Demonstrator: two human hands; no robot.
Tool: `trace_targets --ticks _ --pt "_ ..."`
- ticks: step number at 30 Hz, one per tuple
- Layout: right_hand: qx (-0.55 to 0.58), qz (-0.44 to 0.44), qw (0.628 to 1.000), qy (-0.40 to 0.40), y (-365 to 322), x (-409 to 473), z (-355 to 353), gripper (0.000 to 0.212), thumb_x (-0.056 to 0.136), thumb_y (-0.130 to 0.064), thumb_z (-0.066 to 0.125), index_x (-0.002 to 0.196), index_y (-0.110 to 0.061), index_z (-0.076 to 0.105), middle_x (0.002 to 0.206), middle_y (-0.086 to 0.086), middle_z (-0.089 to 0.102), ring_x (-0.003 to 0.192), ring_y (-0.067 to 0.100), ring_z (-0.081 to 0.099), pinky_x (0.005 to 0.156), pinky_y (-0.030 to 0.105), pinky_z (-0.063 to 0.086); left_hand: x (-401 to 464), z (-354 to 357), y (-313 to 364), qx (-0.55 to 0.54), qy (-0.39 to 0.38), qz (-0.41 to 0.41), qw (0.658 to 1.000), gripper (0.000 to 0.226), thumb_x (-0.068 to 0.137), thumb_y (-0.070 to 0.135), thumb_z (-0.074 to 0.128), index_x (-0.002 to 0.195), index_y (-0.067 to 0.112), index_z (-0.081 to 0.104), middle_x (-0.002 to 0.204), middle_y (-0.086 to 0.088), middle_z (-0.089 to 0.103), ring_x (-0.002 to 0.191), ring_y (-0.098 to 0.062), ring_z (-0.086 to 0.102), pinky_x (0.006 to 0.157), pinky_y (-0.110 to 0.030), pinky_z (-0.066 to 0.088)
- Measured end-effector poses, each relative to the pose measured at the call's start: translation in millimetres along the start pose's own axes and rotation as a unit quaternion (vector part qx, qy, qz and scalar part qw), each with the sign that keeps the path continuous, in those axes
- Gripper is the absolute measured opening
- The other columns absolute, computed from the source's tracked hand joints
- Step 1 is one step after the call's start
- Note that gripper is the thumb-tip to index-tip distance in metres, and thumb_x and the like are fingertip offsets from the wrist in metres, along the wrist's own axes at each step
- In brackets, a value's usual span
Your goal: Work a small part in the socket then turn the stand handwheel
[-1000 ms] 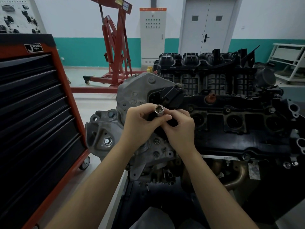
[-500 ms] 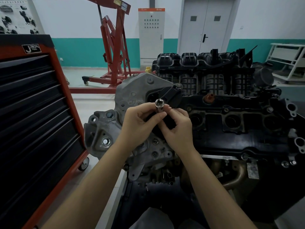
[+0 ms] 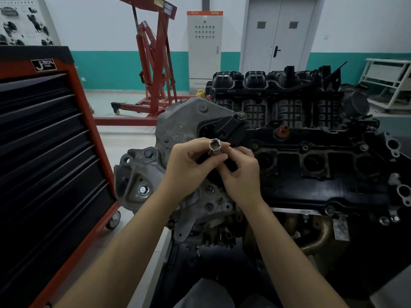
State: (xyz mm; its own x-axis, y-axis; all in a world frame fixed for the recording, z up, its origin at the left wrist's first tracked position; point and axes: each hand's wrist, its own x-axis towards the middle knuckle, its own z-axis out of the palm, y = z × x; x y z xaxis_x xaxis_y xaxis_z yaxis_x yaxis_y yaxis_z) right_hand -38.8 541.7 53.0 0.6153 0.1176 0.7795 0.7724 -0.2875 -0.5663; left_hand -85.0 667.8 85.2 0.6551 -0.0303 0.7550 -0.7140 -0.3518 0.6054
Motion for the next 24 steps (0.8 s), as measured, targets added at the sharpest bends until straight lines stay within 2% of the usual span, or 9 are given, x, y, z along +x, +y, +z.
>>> trace_targets --ticks 3,6,10,13,15,18,20,21,24 --pt "0.01 0.022 1.0 -0.001 0.5 1.3 -0.6 0.013 0.083 -0.01 0.07 0.096 -0.007 0.074 0.088 0.001 0.072 0.092 0.025 0.06 0.088 0.03 0.043 0.9 -0.6 1.6 -0.004 -0.001 0.014 1.0 0.024 0.079 -0.002 0.073 0.101 0.006 0.07 0.096 -0.009 0.072 0.093 -0.022 0.069 0.086 -0.037 0.055" --pt "0.007 0.019 1.0 -0.004 0.2 1.7 -0.3 0.01 0.083 -0.013 0.071 0.091 -0.009 0.073 0.088 -0.002 0.072 0.092 0.022 0.061 0.091 0.029 0.041 0.0 1.2 1.2 0.008 0.023 0.025 0.999 0.023 0.076 -0.001 0.077 0.093 0.012 0.071 0.091 0.001 0.072 0.089 -0.013 0.069 0.084 -0.026 0.054" --pt "-0.001 -0.004 1.0 -0.01 -1.3 0.1 -0.4 0.023 0.084 -0.017 0.066 0.104 -0.009 0.072 0.09 -0.002 0.071 0.094 0.008 0.054 0.09 0.032 0.044 -0.8 1.1 1.2 -0.031 0.019 -0.001 0.999 0.025 0.082 0.0 0.07 0.1 0.017 0.07 0.098 0.001 0.073 0.097 -0.016 0.07 0.089 -0.03 0.054" --pt "-0.001 0.011 1.0 -0.011 1.6 0.4 0.2 0.018 0.085 -0.015 0.067 0.099 -0.007 0.073 0.084 0.001 0.071 0.091 0.025 0.059 0.084 0.034 0.045 0.0 0.4 1.8 -0.031 0.007 0.005 0.999 0.025 0.083 -0.001 0.068 0.102 0.016 0.068 0.1 -0.005 0.072 0.099 -0.022 0.07 0.09 -0.039 0.055" --pt "0.005 0.032 0.999 0.004 2.3 0.8 1.2 0.013 0.083 -0.014 0.072 0.094 -0.008 0.074 0.085 -0.001 0.071 0.092 0.027 0.059 0.084 0.031 0.044 0.1 0.9 1.4 -0.009 0.02 0.023 1.0 0.023 0.079 -0.001 0.073 0.098 0.012 0.069 0.096 -0.008 0.072 0.093 -0.023 0.07 0.086 -0.041 0.056" --pt "0.006 0.026 1.0 0.016 0.0 1.1 1.5 0.012 0.079 -0.014 0.075 0.09 -0.01 0.074 0.087 -0.005 0.072 0.094 0.011 0.059 0.088 0.029 0.043 -0.7 2.6 0.2 0.009 0.051 0.032 0.998 0.023 0.076 0.002 0.077 0.093 0.015 0.07 0.091 0.001 0.072 0.088 -0.017 0.07 0.083 -0.034 0.057" --pt "0.002 -0.004 1.0 0.011 -0.9 0.9 0.6 0.015 0.08 -0.015 0.07 0.094 -0.01 0.073 0.091 -0.01 0.069 0.093 -0.009 0.054 0.09 0.032 0.043 -0.8 2.8 -0.6 0.003 0.038 0.028 0.999 0.025 0.077 0.001 0.075 0.096 0.016 0.07 0.094 0.005 0.071 0.09 -0.014 0.07 0.084 -0.029 0.055" --pt "-0.004 -0.016 1.0 0.004 -0.4 0.8 0.4 0.018 0.081 -0.015 0.067 0.097 -0.009 0.072 0.093 -0.008 0.069 0.093 -0.01 0.052 0.091 0.034 0.044 -0.7 2.5 -1.2 0.001 0.025 0.025 0.999 0.026 0.079 0.0 0.073 0.099 0.015 0.07 0.096 0.005 0.071 0.092 -0.013 0.07 0.085 -0.028 0.054" --pt "-0.017 -0.001 1.0 -0.006 2.5 0.4 0.8 0.022 0.083 -0.01 0.067 0.104 -0.006 0.072 0.09 0.003 0.072 0.096 0.017 0.057 0.084 0.036 0.047 0.0 0.7 -2.7 -0.009 0.0 0.019 1.0 0.026 0.082 -0.001 0.069 0.105 0.013 0.068 0.1 0.002 0.072 0.098 -0.016 0.069 0.088 -0.032 0.054"
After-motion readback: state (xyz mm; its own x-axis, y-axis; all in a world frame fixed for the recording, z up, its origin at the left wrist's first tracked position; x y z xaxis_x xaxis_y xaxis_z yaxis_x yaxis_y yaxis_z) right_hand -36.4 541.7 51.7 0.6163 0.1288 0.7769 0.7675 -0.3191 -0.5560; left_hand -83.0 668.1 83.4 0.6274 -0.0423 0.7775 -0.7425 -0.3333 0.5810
